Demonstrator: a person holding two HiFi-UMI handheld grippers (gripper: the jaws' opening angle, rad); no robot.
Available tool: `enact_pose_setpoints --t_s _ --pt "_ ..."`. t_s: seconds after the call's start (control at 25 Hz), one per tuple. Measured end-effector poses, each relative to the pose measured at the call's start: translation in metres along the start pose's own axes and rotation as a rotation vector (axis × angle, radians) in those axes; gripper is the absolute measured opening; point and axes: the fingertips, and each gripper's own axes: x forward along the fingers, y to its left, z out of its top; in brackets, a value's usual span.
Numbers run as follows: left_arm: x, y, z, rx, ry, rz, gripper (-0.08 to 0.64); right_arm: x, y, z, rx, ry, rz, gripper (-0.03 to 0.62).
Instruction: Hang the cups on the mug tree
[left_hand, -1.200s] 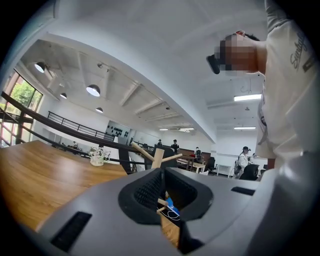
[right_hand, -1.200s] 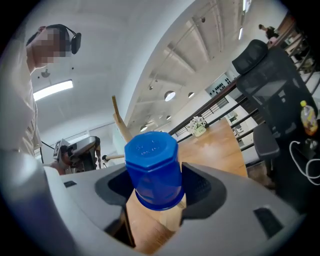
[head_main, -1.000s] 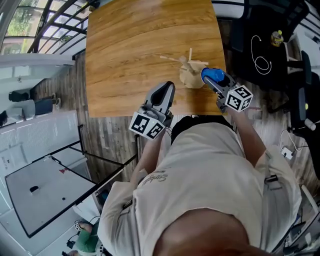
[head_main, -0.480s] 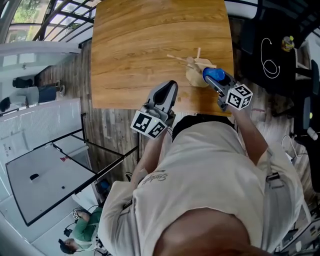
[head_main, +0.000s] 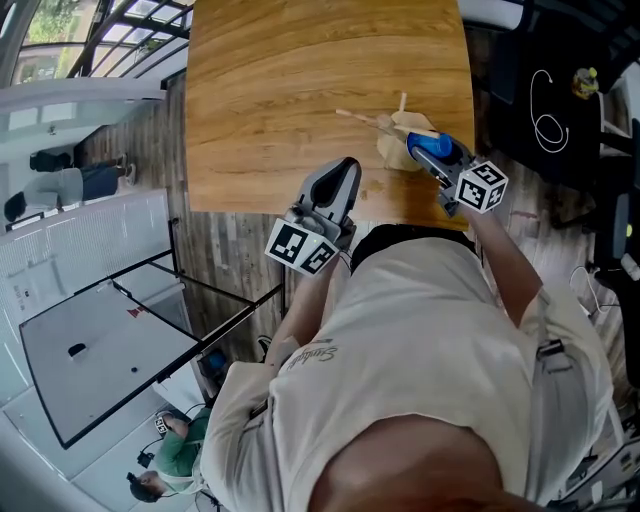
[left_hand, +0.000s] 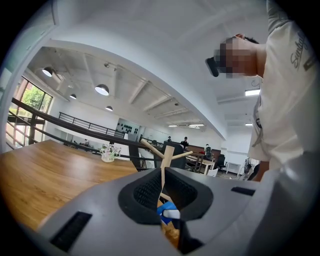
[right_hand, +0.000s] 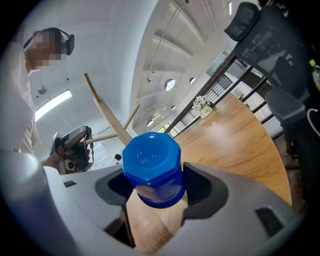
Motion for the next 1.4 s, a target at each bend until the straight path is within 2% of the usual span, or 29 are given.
enact_pose_setpoints --t_s 0.36,0.6,0.76,0.92,1.04,1.16,1.24,1.28,1.4 --pt "0.006 0.001 -0.002 -0.014 0.003 -0.019 0.029 0.002 0.004 -0.021 -0.057 0.088 -0.001 0.281" --pt "0.004 -0.002 -0.009 -0.034 0.005 -0.043 0.029 -0.012 -0.002 -0.039 -0.025 0.124 -0.047 0.290" --pt "0.001 -0.002 -0.016 -0.051 0.000 -0.054 0.029 -0.023 -0.003 -0.044 -0.036 0.132 -0.076 0.290" --pt "-0.006 -0.001 -0.017 -0.071 -0.017 -0.057 0.029 -0.038 0.001 -0.046 -0.025 0.125 -0.134 0.281" --pt "-0.013 -0.002 -0.015 -0.081 -0.026 -0.064 0.029 -0.050 0.012 -0.044 -0.019 0.113 -0.162 0.223" --pt "-0.019 -0.005 -0.016 -0.099 -0.032 -0.074 0.029 -0.060 0.019 -0.041 -0.030 0.115 -0.184 0.120" --pt "-0.022 -0.003 -0.019 -0.104 -0.031 -0.082 0.029 -0.062 0.021 -0.038 -0.046 0.116 -0.200 0.010" --pt "-0.023 -0.001 -0.020 -0.104 -0.032 -0.086 0.029 -0.061 0.022 -0.036 -0.060 0.116 -0.204 -0.008" --pt "-0.030 -0.001 -0.024 -0.094 -0.037 -0.104 0.029 -0.059 0.032 -0.031 -0.120 0.117 -0.211 -0.008"
